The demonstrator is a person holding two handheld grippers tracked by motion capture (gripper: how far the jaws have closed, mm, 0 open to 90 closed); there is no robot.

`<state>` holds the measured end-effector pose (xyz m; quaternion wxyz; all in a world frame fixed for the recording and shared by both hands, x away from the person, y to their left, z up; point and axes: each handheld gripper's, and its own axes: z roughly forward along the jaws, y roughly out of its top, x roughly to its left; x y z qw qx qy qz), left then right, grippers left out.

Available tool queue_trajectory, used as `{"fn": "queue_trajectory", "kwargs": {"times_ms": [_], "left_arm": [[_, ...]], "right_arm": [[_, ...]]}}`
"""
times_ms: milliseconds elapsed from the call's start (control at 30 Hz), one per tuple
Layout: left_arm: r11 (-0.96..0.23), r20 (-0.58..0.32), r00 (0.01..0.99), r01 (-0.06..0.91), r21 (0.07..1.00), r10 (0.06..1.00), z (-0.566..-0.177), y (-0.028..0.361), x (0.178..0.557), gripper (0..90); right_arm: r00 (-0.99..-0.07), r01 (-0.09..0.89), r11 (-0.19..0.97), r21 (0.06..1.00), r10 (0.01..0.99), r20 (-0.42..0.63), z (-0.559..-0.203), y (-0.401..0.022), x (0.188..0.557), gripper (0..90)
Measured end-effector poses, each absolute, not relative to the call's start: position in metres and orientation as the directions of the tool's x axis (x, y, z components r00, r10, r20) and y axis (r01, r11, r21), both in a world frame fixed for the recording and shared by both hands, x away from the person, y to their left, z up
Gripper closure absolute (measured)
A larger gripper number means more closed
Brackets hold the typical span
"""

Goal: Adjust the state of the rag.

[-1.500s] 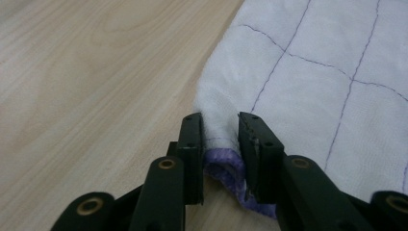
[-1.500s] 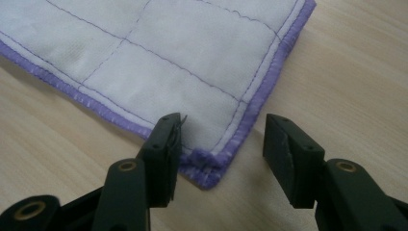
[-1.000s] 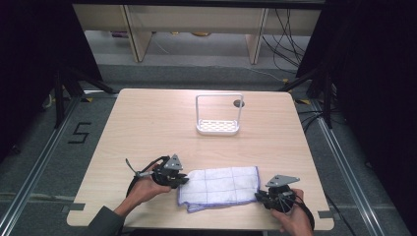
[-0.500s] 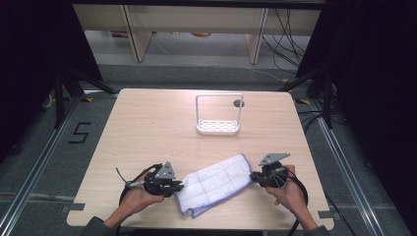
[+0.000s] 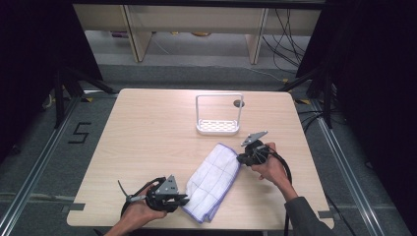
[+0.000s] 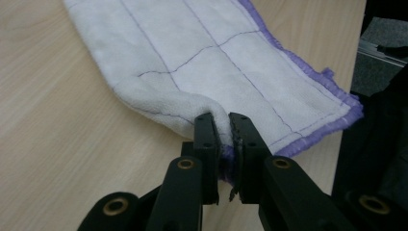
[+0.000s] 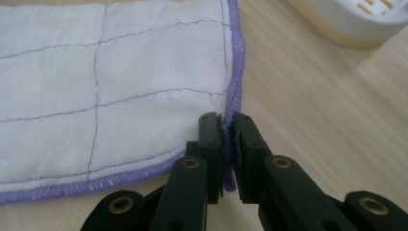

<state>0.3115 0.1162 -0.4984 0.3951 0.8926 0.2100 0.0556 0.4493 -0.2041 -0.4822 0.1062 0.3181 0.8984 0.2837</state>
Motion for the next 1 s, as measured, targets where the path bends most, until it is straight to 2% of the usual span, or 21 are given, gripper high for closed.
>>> {"fn": "queue_trajectory", "kwargs": {"times_ms": [467, 633, 733, 800, 867, 1000], "left_arm": [[-0.599, -0.068, 0.938, 0.272, 0.753, 0.340, -0.499, 0.076, 0.300, 81.8], [-0.596, -0.077, 0.948, 0.255, 0.761, 0.308, -0.500, 0.052, 0.296, 81.7], [-0.599, -0.070, 0.951, 0.245, 0.763, 0.300, -0.502, 0.045, 0.295, 81.2], [-0.592, -0.081, 0.951, 0.251, 0.766, 0.299, -0.504, 0.042, 0.294, 80.1], [-0.590, -0.097, 0.952, 0.257, 0.765, 0.289, -0.504, 0.043, 0.297, 76.5], [-0.573, -0.125, 0.944, 0.288, 0.767, 0.306, -0.496, 0.052, 0.300, 54.9]], "right_arm": [[-0.809, 0.476, 0.645, 0.598, 0.588, 0.010, -0.483, -0.174, 0.489, 83.8], [-0.839, 0.450, 0.697, 0.558, 0.545, -0.003, -0.485, -0.160, 0.498, 83.4], [-0.839, 0.463, 0.705, 0.537, 0.543, 0.010, -0.486, -0.158, 0.502, 81.6], [-0.832, 0.472, 0.706, 0.528, 0.554, 0.002, -0.486, -0.158, 0.504, 76.3], [-0.823, 0.467, 0.709, 0.528, 0.567, -0.032, -0.484, -0.160, 0.506, 69.9], [-0.764, 0.527, 0.638, 0.562, 0.645, -0.015, -0.474, -0.168, 0.502, 59.5]]}}
